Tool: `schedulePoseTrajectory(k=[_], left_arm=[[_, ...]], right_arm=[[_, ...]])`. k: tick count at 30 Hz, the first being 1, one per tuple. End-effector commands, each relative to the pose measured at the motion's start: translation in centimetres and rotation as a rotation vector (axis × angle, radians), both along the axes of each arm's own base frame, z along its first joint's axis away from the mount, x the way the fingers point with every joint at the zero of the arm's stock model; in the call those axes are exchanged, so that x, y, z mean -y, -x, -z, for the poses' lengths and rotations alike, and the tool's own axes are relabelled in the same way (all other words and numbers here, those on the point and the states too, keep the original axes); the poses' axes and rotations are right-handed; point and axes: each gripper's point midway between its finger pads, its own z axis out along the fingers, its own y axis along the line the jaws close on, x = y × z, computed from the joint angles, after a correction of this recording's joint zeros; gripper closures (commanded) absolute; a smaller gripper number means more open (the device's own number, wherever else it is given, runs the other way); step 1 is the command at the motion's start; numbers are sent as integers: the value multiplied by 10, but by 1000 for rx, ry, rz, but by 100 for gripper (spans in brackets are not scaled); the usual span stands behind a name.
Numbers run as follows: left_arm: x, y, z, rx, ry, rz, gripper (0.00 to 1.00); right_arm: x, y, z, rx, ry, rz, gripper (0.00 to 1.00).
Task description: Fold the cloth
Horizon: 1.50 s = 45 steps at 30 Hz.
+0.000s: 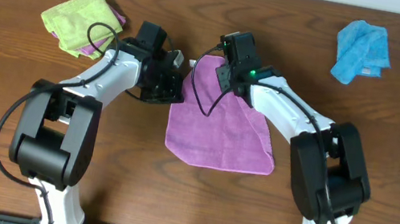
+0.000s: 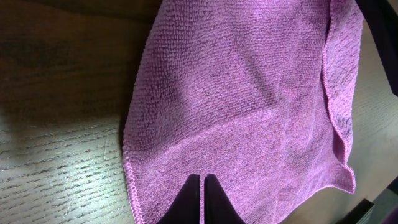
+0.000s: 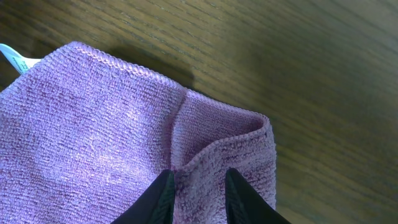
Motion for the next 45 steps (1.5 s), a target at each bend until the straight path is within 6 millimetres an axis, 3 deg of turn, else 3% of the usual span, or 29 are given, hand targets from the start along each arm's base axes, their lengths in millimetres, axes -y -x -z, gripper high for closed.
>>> schedulePoseTrajectory(k=[1, 9, 14, 18, 26, 32, 45], left_arm=[[2, 4, 3, -17, 5, 2, 94], [2, 4, 3, -17, 5, 2, 94], [2, 4, 4, -17, 5, 2, 94], [2, 4, 4, -17, 5, 2, 94], [2, 4, 4, -17, 5, 2, 94], [2, 4, 4, -17, 5, 2, 94], [2, 4, 4, -17, 5, 2, 94]], right_arm=[[-6, -5, -22, 41, -27, 7, 72], [-11, -2, -16, 17, -49, -4, 66], [-10, 0, -6, -4, -39, -5, 67], [-9, -1, -7, 2, -38, -2, 74], [-6, 5, 11, -47, -18, -3, 72], [-6, 4, 12, -44, -18, -1, 75], [-8, 6, 17, -62, -31, -10, 73]])
